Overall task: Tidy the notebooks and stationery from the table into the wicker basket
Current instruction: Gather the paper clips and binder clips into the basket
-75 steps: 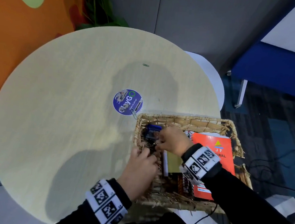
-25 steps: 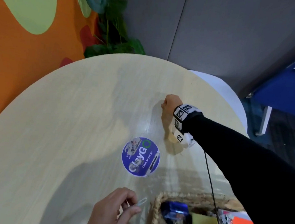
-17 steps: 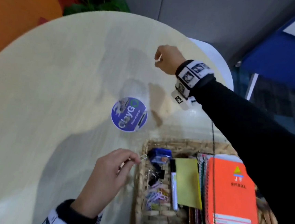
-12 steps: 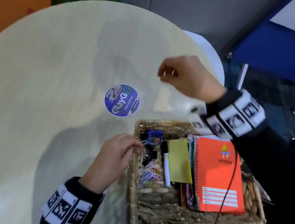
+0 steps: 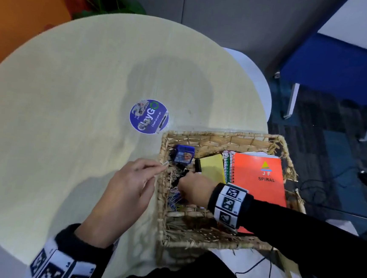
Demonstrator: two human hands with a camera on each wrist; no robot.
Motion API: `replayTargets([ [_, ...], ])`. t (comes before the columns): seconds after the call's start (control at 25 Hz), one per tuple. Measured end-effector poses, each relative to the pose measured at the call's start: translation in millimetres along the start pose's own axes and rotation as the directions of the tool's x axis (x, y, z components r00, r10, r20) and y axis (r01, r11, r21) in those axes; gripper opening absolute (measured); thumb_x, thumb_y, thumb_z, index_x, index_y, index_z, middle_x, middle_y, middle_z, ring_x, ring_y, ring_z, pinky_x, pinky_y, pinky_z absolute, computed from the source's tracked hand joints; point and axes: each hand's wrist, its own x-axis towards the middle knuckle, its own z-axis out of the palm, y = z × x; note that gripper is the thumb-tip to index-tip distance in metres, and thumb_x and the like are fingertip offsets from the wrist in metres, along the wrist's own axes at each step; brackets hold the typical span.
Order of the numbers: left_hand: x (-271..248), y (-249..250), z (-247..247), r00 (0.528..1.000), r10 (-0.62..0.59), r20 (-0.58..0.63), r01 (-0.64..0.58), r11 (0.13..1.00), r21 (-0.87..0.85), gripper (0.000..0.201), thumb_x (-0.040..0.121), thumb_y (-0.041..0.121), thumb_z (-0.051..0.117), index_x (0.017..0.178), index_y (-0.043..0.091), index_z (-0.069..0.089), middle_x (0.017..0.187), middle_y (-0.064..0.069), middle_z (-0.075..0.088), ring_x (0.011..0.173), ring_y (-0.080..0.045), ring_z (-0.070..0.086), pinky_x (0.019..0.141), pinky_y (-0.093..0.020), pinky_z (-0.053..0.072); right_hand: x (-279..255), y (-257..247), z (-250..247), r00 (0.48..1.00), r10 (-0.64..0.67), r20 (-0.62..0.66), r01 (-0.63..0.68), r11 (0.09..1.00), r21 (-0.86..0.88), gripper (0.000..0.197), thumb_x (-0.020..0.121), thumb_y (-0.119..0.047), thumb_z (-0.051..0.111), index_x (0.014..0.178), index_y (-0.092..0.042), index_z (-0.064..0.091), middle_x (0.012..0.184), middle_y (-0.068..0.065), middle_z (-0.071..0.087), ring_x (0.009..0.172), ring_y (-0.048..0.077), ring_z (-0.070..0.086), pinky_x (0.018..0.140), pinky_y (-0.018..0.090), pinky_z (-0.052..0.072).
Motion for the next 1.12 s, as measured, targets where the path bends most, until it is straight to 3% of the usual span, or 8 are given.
replayTargets([
  [0.16,-25,16,15,0.995,0.017,0.103,-0.025,0.997,0.074,0.035,0.078,-0.004,0.066,0.109,0.011,0.072,0.107,-0.003,0.071,0.094,-0.017,0.067,0.085,-0.018,0.049,-9,6,-3,1.000,0.004,-0.008,-0.004,1.000,-0.001,0.022,0.086,-0.017,0.061,0.101,-0.001,0.063,0.107,0.016,0.066,0.094,0.032,0.063,0.071,0.034,0.048],
  [0.32,-24,30,55,0.950,0.000,0.314,-0.082,0.966,0.247,0.029,0.083,0.006,0.054,0.107,0.015,0.068,0.111,0.000,0.067,0.099,-0.020,0.065,0.085,-0.037,0.052,-67,39,-12,0.951,0.139,-0.277,-0.036,0.937,0.348,0.044,0.084,-0.040,0.062,0.121,-0.018,0.057,0.122,0.004,0.064,0.109,0.023,0.059,0.089,0.035,0.048],
  [0.64,1,40,97,0.792,-0.244,0.560,-0.216,0.746,0.630,0.016,0.088,0.014,0.053,0.092,0.018,0.068,0.102,-0.002,0.066,0.098,-0.019,0.057,0.104,-0.044,0.027,-188,65,68,0.659,0.523,-0.541,-0.003,0.721,0.693,0.025,0.082,-0.021,0.068,0.107,-0.021,0.066,0.102,-0.012,0.065,0.094,0.008,0.062,0.084,0.026,0.050],
  [0.72,3,44,98,0.766,-0.297,0.570,-0.222,0.710,0.668,0.017,0.087,0.015,0.054,0.097,0.018,0.068,0.107,-0.003,0.067,0.109,-0.021,0.053,0.107,-0.047,0.022,-201,68,91,0.594,0.587,-0.550,-0.004,0.686,0.728,0.021,0.080,-0.014,0.070,0.101,-0.019,0.069,0.098,-0.008,0.067,0.088,0.001,0.060,0.078,0.008,0.046],
  [0.84,5,50,95,0.816,-0.267,0.513,-0.169,0.739,0.653,0.035,0.088,0.015,0.051,0.122,0.021,0.059,0.139,-0.006,0.050,0.134,-0.023,0.034,0.111,-0.055,0.013,-214,75,114,0.398,0.720,-0.568,0.006,0.617,0.787,0.022,0.081,-0.010,0.067,0.102,-0.016,0.068,0.103,-0.006,0.064,0.095,-0.002,0.057,0.075,-0.001,0.041],
  [0.92,4,50,84,0.915,-0.221,0.338,-0.009,0.825,0.564,0.055,0.091,0.023,0.047,0.144,0.027,0.030,0.158,-0.002,0.018,0.146,-0.021,0.013,0.113,-0.056,0.009,-217,85,126,0.242,0.829,-0.504,-0.024,0.524,0.851,0.027,0.084,-0.016,0.064,0.110,-0.017,0.063,0.108,-0.005,0.059,0.099,0.008,0.056,0.085,0.017,0.045],
  [1.0,0,44,70,0.947,-0.303,0.107,0.231,0.872,0.433,0.065,0.094,0.034,0.040,0.149,0.027,0.007,0.161,0.002,0.003,0.147,-0.019,0.005,0.113,-0.057,0.009,-214,96,136,0.286,0.897,-0.336,-0.091,0.375,0.923,0.040,0.086,-0.025,0.062,0.123,-0.015,0.054,0.116,0.006,0.059,0.105,0.019,0.054,0.092,0.034,0.044],
  [1.12,-10,25,58,0.837,-0.547,0.012,0.516,0.797,0.315,0.071,0.093,0.048,0.036,0.150,0.016,0.008,0.155,-0.008,0.028,0.144,-0.025,0.019,0.112,-0.059,0.009,-205,103,146,0.511,0.859,-0.038,-0.204,0.164,0.965,0.051,0.086,-0.042,0.058,0.129,-0.016,0.046,0.116,0.010,0.062,0.107,0.029,0.058,0.094,0.038,0.043],
])
